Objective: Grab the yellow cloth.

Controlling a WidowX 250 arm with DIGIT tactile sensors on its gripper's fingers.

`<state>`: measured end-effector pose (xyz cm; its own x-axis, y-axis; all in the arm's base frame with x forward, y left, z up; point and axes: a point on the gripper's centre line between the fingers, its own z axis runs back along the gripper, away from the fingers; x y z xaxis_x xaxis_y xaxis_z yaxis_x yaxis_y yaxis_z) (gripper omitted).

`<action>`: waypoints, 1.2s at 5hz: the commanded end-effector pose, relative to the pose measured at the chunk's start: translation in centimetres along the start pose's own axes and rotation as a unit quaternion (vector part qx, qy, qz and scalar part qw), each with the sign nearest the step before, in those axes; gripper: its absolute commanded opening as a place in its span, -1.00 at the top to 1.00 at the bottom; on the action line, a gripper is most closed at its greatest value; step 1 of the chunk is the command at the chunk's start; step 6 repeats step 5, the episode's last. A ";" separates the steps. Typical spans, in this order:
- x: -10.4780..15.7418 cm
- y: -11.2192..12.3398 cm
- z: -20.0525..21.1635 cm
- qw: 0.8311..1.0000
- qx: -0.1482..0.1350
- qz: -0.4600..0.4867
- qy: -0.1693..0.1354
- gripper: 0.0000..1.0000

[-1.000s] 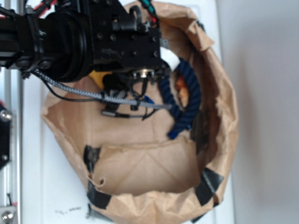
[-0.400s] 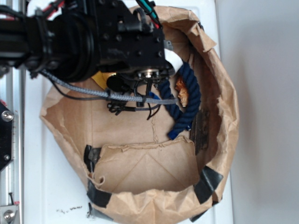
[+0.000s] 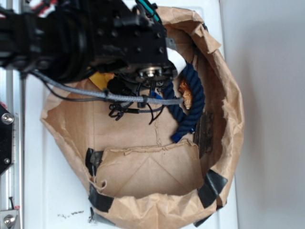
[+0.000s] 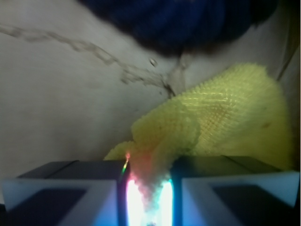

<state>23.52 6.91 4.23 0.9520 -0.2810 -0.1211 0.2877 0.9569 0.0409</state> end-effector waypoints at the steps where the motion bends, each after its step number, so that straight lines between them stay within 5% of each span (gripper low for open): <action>1: -1.2 -2.6 10.2 0.995 -0.059 -0.013 -0.075 1.00; 3: 0.8 -5.1 14.3 0.996 -0.063 -0.032 -0.058 1.00; 6: 1.4 -5.5 14.8 0.995 -0.056 -0.024 -0.083 1.00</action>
